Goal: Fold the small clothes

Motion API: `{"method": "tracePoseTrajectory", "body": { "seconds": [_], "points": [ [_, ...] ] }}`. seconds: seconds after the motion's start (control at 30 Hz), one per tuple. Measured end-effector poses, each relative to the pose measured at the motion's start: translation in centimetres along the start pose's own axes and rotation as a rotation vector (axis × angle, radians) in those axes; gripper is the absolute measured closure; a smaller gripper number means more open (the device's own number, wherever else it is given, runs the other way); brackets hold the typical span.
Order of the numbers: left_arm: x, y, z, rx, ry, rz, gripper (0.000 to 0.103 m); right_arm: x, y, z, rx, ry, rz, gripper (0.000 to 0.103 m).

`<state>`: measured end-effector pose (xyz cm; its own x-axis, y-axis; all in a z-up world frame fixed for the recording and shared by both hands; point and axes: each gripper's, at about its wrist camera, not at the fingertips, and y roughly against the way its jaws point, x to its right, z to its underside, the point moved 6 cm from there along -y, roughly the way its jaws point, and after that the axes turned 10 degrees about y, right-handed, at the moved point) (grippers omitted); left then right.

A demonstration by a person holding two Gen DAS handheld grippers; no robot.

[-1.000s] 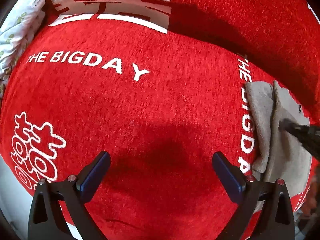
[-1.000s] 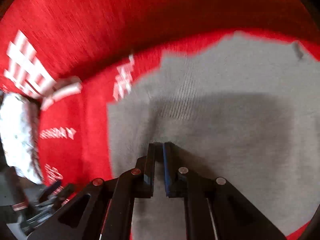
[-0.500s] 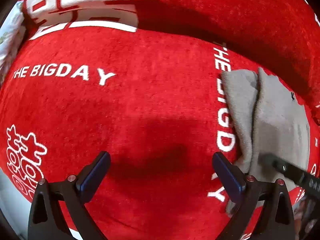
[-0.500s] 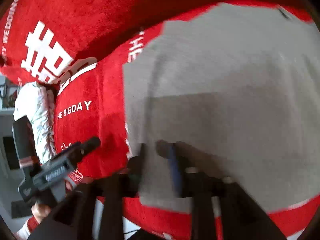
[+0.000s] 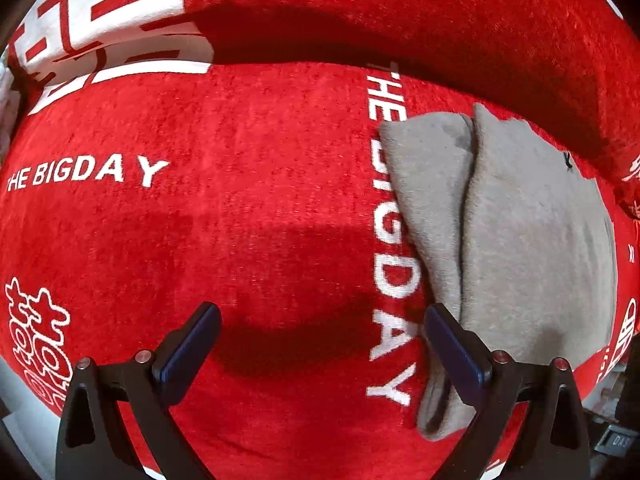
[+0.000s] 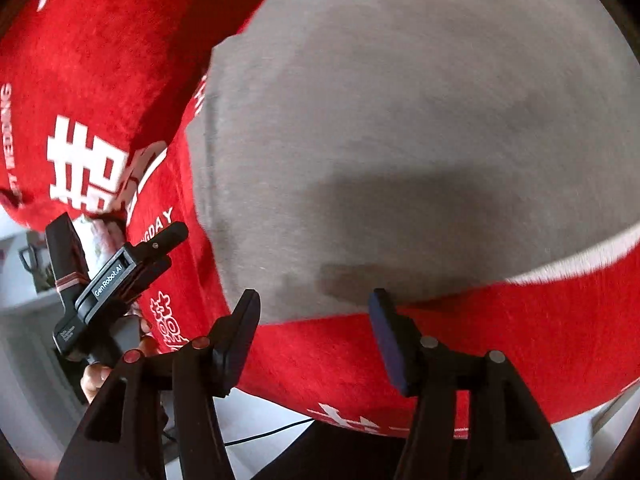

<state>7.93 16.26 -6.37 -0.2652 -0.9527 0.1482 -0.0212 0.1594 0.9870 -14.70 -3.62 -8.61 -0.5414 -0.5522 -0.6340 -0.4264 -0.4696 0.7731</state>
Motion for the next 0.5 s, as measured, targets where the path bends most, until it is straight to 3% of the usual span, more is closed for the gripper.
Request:
{"method": "tracePoseTrajectory", "body": {
  "seconds": [0.17, 0.33, 0.43, 0.5],
  "points": [
    [1.9, -0.5, 0.7, -0.011, -0.017, -0.005, 0.001, 2.2, 0.7, 1.3, 0.039, -0.094, -0.078, 0.041],
    [3.0, -0.9, 0.7, -0.038, 0.006, 0.047, 0.001, 4.5, 0.8, 2.8, 0.099, -0.244, -0.195, 0.040],
    [3.5, -1.7, 0.3, -0.051, 0.000, 0.034, 0.001, 4.6, 0.2, 2.0, 0.161, -0.297, -0.255, 0.040],
    [3.9, -2.1, 0.1, -0.072, 0.016, 0.066, 0.001, 4.3, -0.5, 1.1, 0.196, -0.330, -0.308, 0.040]
  ]
}}
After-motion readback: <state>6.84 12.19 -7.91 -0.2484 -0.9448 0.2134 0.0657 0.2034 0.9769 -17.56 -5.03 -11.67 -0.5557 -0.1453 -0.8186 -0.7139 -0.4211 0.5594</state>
